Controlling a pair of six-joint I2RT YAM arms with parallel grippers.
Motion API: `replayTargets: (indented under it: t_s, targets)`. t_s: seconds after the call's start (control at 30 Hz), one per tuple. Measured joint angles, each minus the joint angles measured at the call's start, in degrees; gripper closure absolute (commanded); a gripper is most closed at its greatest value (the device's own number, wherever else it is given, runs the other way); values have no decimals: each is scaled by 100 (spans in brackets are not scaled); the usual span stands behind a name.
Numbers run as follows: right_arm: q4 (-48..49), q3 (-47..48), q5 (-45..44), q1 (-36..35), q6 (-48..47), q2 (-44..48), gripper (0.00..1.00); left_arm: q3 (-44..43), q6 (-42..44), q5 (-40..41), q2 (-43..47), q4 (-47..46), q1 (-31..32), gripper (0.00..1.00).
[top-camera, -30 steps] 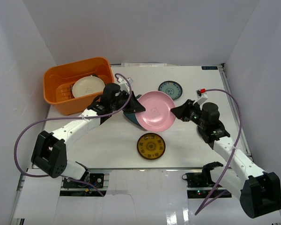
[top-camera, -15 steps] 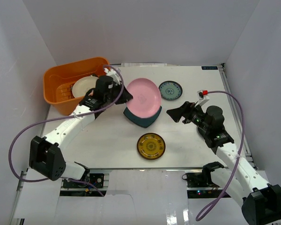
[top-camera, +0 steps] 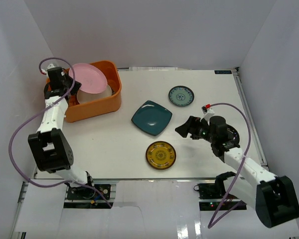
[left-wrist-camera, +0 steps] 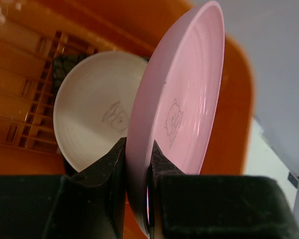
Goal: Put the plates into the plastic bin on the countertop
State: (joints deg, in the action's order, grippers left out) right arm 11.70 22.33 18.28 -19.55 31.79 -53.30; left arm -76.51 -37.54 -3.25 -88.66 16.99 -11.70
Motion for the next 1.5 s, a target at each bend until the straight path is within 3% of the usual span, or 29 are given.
replayTargets:
  t_s: [0.03, 0.07, 0.2, 0.33, 0.5, 0.83, 0.9, 1.0, 1.03, 1.1, 1.3, 1.5]
  targets:
    - [92, 15, -55, -48, -9, -278, 10, 0, -11, -13, -205, 37, -2, 94]
    - [153, 33, -101, -101, -9, -555, 10, -2, -26, -26, -431, 98, 4, 68]
    - [647, 50, -315, -361, 177, -1746, 9, 20, -50, -28, -1040, 302, 31, 3]
    - [1423, 136, -413, -474, 667, -2677, 0, 149, -109, -138, -992, 284, 24, 2]
    - [2527, 514, -597, -516, 1427, -3709, 13, 636, -348, -413, -181, -238, 9, 2]
    - [4214, 1397, -815, -577, 2857, -5501, 32, 2280, -514, -1106, 3143, -1650, 798, 2]
    - [4529, 1440, -852, -577, 3067, -5744, 40, 2688, -424, -1327, 3609, -1639, 1062, 2]
    - [4854, 1469, -944, -575, 3239, -6043, 67, 3303, -262, -1655, 4068, -1353, 1421, 2]
    - [4957, 1462, -935, -566, 3270, -6146, 83, 3547, -192, -1788, 4183, -1200, 1495, 2]
    - [5042, 1432, -955, -551, 3362, -6260, 92, 4019, -111, -1987, 4336, -940, 1539, 2]
    - [5386, 986, -852, -529, 3558, -5980, 92, 4682, -31, -2450, 4297, -367, 1558, 2]
    - [4631, 592, -673, -485, 3222, -4859, 92, 4712, -216, -3217, 3272, -962, 1759, 2]
